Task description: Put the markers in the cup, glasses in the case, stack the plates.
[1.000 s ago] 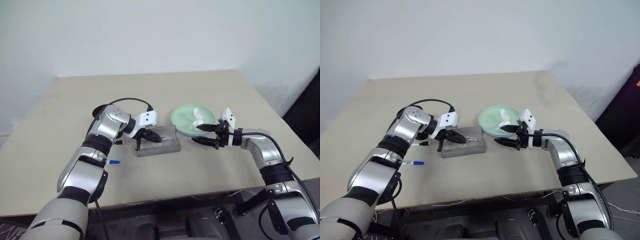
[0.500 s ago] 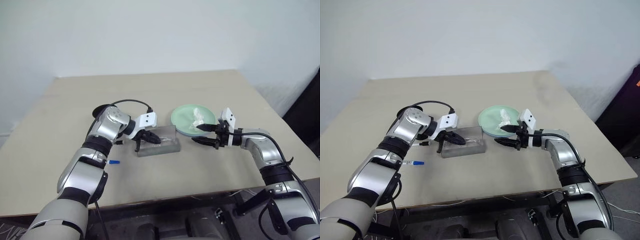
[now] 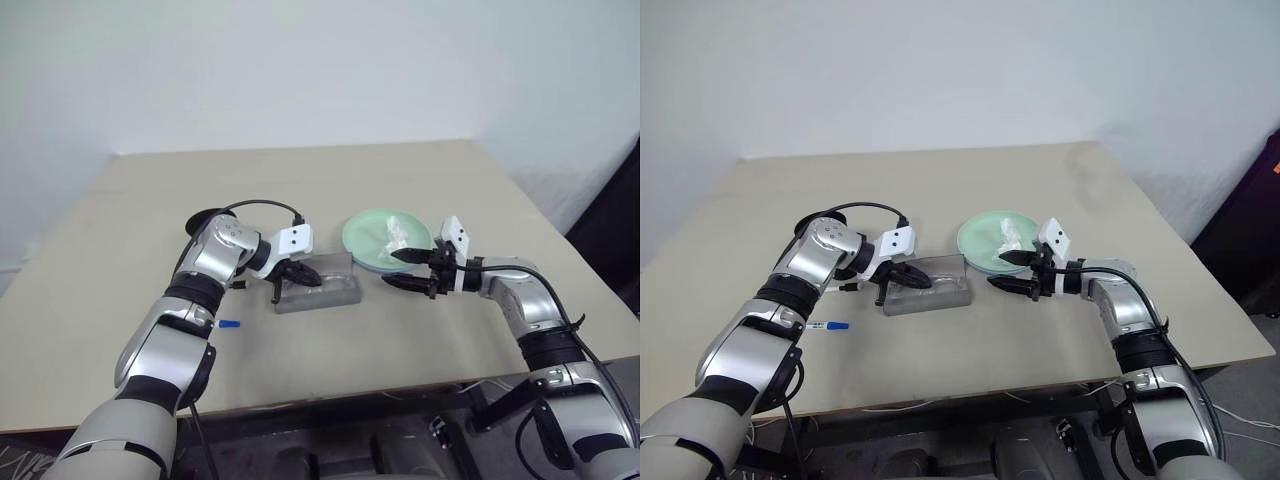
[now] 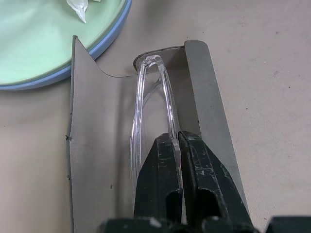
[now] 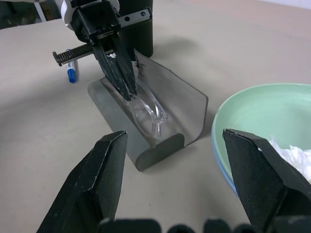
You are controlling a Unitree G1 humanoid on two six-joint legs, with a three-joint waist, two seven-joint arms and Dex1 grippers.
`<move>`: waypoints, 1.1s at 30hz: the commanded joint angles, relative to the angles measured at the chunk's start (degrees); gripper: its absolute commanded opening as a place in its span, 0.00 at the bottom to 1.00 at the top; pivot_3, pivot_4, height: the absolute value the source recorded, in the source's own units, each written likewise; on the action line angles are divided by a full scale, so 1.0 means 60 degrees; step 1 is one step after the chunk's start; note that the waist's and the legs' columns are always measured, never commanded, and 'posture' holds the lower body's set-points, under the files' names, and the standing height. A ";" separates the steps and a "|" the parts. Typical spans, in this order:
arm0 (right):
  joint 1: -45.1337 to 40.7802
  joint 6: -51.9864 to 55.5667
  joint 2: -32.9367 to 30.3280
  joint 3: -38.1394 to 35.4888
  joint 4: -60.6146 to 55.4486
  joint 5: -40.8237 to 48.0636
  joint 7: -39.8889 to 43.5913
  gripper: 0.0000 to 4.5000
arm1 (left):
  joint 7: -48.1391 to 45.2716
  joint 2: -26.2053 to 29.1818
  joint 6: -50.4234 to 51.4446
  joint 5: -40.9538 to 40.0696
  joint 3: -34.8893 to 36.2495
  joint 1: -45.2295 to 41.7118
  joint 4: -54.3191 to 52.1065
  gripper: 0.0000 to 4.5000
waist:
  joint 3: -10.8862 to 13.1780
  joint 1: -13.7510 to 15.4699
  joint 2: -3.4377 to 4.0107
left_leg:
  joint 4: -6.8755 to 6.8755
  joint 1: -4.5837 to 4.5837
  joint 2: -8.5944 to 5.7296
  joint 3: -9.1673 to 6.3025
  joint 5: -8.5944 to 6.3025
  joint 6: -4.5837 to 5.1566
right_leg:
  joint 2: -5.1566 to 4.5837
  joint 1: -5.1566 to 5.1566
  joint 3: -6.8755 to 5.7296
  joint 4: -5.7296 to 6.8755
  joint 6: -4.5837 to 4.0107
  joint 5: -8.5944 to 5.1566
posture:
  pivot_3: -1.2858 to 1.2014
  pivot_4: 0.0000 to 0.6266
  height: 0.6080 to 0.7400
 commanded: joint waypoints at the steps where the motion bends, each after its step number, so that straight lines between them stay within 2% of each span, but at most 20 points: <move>1: -0.0231 -0.0123 -0.0009 -0.0127 -0.0134 0.0094 0.0013 0.76 | -0.0024 0.0037 0.0075 -0.0104 0.0196 -0.0061 -0.0108 0.29 | 0.0000 0.0000 0.0000 | 0.0000 0.0000 0.0000 0.0000 0.0000 0.0000 | 0.0000 -0.0001 0.0000 0.0000 0.0000 0.0000 | 0.52 0.00 1.00; 5: -0.0251 -0.0142 0.0012 -0.0121 -0.0104 0.0087 0.0018 0.76 | 0.0247 0.0013 -0.0071 -0.0046 0.0216 -0.0110 -0.0023 0.58 | 0.0000 0.0002 0.0000 | 0.0000 -0.0001 0.0000 -0.0005 0.0000 0.0000 | 0.0000 -0.0001 -0.0003 -0.0003 0.0000 0.0000 | 0.52 0.00 1.00; 33: -0.0270 -0.0150 0.0040 -0.0118 -0.0079 0.0069 0.0012 0.76 | 0.0483 -0.0104 -0.0226 -0.0148 0.0460 -0.0296 0.0186 0.58 | 0.0000 0.0001 0.0000 | 0.0000 -0.0002 0.0000 -0.0006 0.0000 0.0000 | 0.0000 -0.0001 -0.0005 -0.0001 0.0001 0.0000 | 0.52 0.00 1.00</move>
